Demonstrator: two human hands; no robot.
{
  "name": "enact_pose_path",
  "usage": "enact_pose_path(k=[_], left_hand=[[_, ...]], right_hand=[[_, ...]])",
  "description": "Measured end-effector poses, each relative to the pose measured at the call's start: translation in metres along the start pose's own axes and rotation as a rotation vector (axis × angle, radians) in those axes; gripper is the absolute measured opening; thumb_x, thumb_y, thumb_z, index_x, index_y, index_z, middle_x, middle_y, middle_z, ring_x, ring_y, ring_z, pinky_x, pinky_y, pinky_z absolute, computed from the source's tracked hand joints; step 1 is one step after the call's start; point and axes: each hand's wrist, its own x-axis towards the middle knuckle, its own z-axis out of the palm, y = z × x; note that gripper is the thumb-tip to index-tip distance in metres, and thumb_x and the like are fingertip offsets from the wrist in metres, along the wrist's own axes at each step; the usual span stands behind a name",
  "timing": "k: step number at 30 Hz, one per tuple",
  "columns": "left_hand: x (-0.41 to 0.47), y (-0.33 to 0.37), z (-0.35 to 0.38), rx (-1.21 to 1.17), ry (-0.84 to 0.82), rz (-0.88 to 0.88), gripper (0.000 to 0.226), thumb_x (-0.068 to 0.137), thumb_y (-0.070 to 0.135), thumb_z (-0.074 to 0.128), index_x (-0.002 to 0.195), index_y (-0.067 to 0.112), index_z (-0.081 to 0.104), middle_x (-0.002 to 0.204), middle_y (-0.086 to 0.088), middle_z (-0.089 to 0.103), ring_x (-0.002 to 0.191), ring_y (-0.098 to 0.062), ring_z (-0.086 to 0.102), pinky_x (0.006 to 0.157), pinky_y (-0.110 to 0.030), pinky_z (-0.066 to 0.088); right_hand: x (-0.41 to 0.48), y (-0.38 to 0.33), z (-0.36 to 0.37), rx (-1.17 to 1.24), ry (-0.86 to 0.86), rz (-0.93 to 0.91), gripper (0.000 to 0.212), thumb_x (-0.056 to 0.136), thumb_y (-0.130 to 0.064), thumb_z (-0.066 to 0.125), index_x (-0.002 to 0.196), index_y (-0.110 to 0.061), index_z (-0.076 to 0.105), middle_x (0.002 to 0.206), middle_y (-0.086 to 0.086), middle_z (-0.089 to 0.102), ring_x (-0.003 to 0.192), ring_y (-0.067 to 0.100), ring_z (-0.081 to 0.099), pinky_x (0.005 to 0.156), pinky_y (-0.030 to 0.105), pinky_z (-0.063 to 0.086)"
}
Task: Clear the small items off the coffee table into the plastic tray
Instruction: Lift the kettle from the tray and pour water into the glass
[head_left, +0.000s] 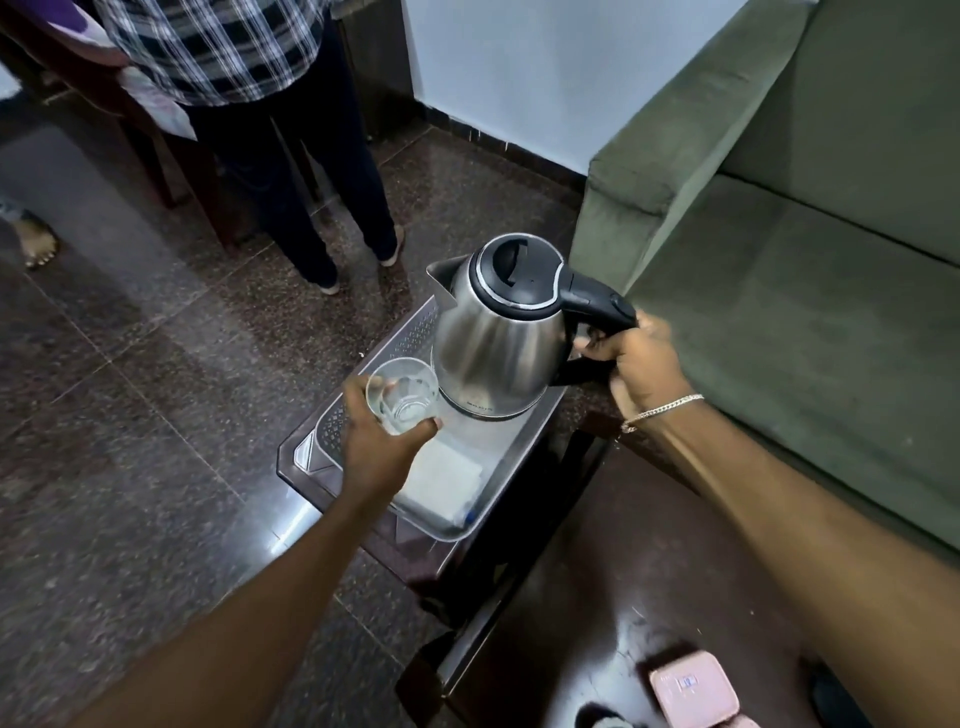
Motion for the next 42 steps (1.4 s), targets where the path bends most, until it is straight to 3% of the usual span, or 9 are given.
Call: enact_pose_path(k=[4,7,14,16,19,23,29,36,42], left_hand=[[-0.023,0.023,0.006,0.030,-0.099,0.045,0.078,0.063,0.031,0.091,0.126,0.038,0.046,0.117,0.017,0.066,0.098,0.013,0.062,0.080,-0.016,0.048],[-0.040,0.041,0.021,0.046,-0.174,0.100,0.081,0.060,0.036,0.088,0.129,0.038,0.046,0.117,0.027,0.063,0.104,0.012,0.060,0.086,-0.019,0.046],[-0.085,0.076,0.088,-0.005,-0.371,0.181,0.080,0.057,0.033,0.087,0.124,0.049,0.046,0.114,0.025,0.065,0.103,0.003,0.065,0.080,-0.004,0.047],[-0.099,0.081,0.112,-0.018,-0.434,0.207,0.081,0.057,0.027,0.090,0.124,0.047,0.048,0.114,0.020,0.067,0.104,0.000,0.066,0.087,-0.012,0.050],[-0.126,0.080,0.150,-0.032,-0.536,0.232,0.083,0.059,0.020,0.091,0.130,0.038,0.051,0.120,0.014,0.066,0.113,-0.005,0.065,0.099,-0.026,0.052],[-0.163,0.073,0.195,-0.008,-0.618,0.216,0.083,0.055,0.023,0.089,0.126,0.041,0.050,0.117,0.012,0.066,0.108,-0.005,0.064,0.096,-0.025,0.052],[-0.208,0.063,0.237,0.018,-0.696,0.179,0.082,0.054,0.022,0.089,0.120,0.049,0.048,0.109,0.014,0.069,0.099,-0.001,0.066,0.087,-0.021,0.053],[-0.236,0.055,0.255,0.044,-0.748,0.202,0.081,0.056,0.017,0.087,0.126,0.035,0.051,0.115,0.010,0.067,0.106,-0.016,0.066,0.095,-0.043,0.055],[-0.249,0.055,0.262,0.043,-0.775,0.215,0.082,0.055,0.017,0.087,0.128,0.032,0.051,0.119,0.009,0.066,0.110,-0.017,0.065,0.096,-0.045,0.054]], right_hand=[[-0.027,-0.054,-0.030,-0.050,0.010,-0.126,0.052,0.060,0.030,0.049,0.073,-0.014,0.073,0.062,-0.004,0.059,0.065,0.009,0.055,0.063,0.028,0.051],[-0.048,-0.094,-0.065,-0.154,0.018,-0.230,0.054,0.059,0.031,0.051,0.080,-0.013,0.073,0.080,0.009,0.060,0.081,0.020,0.054,0.065,0.025,0.050],[-0.097,-0.144,-0.171,-0.497,0.044,-0.249,0.049,0.057,0.027,0.053,0.087,-0.004,0.075,0.093,0.018,0.062,0.087,0.025,0.056,0.076,0.043,0.044],[-0.112,-0.147,-0.199,-0.613,0.072,-0.199,0.038,0.055,0.021,0.054,0.085,0.003,0.070,0.086,0.015,0.062,0.082,0.024,0.055,0.073,0.048,0.045],[-0.135,-0.150,-0.233,-0.728,0.124,-0.144,0.022,0.050,0.008,0.056,0.064,-0.007,0.064,0.064,0.003,0.057,0.067,0.014,0.052,0.060,0.036,0.048],[-0.160,-0.148,-0.268,-0.873,0.124,-0.098,0.018,0.052,0.003,0.059,0.058,-0.003,0.043,0.061,0.006,0.040,0.064,0.015,0.038,0.060,0.036,0.033],[-0.196,-0.146,-0.305,-1.216,0.142,-0.049,0.021,0.062,0.008,0.062,0.058,-0.007,0.047,0.055,0.002,0.044,0.055,0.010,0.037,0.053,0.031,0.029],[-0.218,-0.150,-0.315,-1.419,0.122,-0.034,0.020,0.066,0.006,0.061,0.060,-0.006,0.047,0.061,0.021,0.043,0.059,0.017,0.027,0.050,0.032,0.028],[-0.223,-0.150,-0.324,-1.581,0.138,-0.057,0.012,0.062,0.000,0.055,0.062,-0.011,0.053,0.052,0.013,0.051,0.055,0.034,0.044,0.051,0.042,0.046]])
